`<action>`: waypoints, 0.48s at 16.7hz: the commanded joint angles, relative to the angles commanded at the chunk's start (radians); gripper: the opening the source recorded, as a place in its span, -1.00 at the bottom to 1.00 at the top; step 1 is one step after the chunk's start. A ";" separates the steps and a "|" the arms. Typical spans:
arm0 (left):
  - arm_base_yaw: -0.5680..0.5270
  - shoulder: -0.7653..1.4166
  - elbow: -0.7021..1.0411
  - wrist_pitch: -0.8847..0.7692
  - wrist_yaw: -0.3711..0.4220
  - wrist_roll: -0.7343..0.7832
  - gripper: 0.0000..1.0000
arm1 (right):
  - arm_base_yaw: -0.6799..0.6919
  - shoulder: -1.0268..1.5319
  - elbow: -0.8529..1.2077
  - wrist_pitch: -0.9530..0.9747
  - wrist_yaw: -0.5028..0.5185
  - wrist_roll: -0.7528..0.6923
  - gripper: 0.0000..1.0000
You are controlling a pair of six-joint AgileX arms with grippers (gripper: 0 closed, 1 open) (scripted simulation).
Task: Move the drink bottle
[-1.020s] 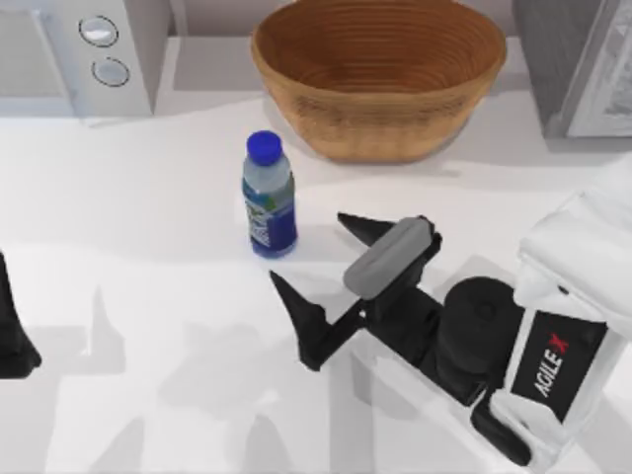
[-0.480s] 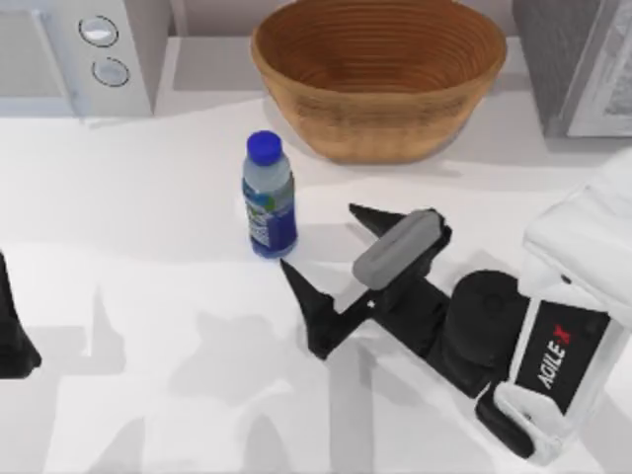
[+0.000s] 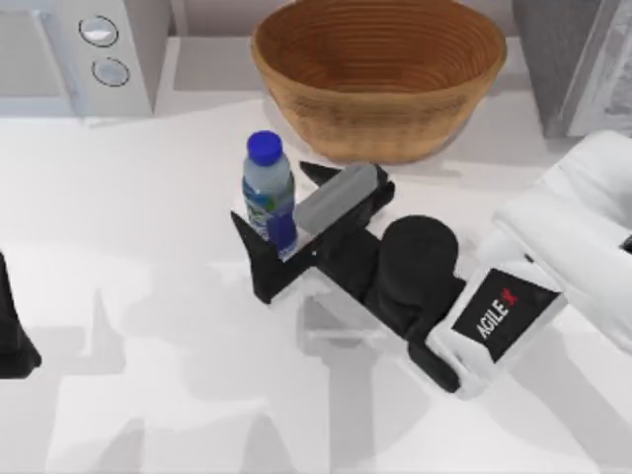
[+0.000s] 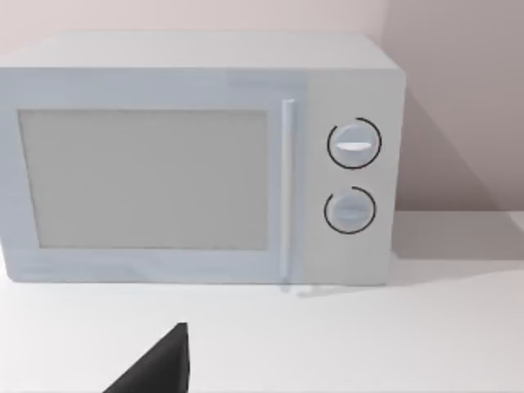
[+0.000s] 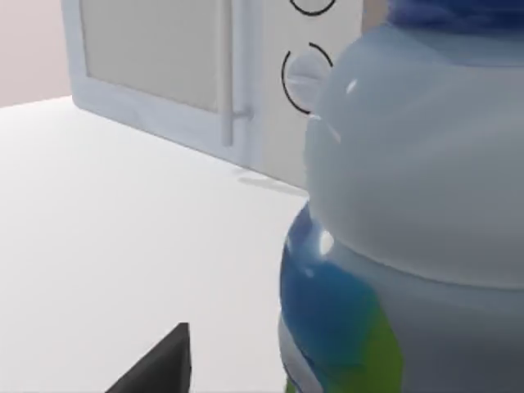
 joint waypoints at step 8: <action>0.000 0.000 0.000 0.000 0.000 0.000 1.00 | 0.007 0.036 0.122 -0.092 0.007 -0.001 1.00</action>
